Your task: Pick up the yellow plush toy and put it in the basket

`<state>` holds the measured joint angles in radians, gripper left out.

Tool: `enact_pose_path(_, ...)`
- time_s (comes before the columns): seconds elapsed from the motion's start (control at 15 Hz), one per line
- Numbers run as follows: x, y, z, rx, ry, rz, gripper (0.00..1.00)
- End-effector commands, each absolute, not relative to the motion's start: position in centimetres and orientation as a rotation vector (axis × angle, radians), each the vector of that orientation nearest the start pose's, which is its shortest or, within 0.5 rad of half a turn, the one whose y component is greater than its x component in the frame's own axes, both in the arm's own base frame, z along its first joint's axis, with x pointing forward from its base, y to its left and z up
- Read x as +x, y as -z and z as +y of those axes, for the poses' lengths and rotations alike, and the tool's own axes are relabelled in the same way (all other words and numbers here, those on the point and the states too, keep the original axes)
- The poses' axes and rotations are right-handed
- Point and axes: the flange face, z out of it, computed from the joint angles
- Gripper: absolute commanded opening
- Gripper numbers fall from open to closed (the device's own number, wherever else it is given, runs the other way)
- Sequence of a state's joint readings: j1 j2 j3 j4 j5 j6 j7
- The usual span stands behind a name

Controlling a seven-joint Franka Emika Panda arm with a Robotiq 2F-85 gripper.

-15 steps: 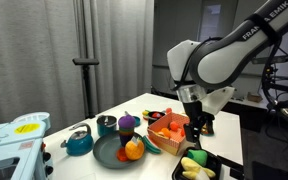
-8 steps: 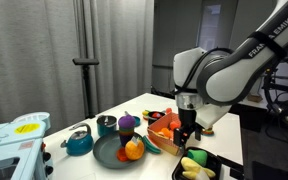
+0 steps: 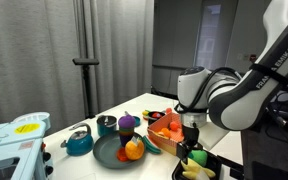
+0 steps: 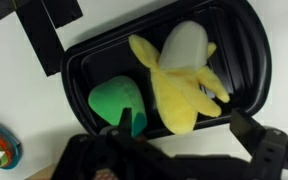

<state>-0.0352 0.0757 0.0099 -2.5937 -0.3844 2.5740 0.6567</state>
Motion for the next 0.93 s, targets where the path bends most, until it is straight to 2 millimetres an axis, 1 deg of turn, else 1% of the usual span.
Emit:
enact_pose_path(0.0, 42.5, -19.8, -0.9, -3.323, 0.019, 0.607, 1.00)
enact_pose_path(0.2, 42.3, -17.8, -1.0, -3.322, 0.055, 0.639, 1.00)
enact_pose_path(0.53, 41.9, -15.3, -0.9, -3.306, 0.067, 0.717, 1.00)
enact_pose_path(0.6, 41.8, -14.9, -0.9, -3.306, 0.066, 0.726, 0.75)
enact_pose_path(0.67, 41.6, -14.6, -0.8, -3.308, 0.054, 0.729, 0.72)
enact_pose_path(0.73, 41.5, -14.6, -0.9, -3.306, 0.050, 0.739, 0.66)
enact_pose_path(0.87, 41.4, -14.7, -1.0, -3.296, 0.040, 0.767, 0.49)
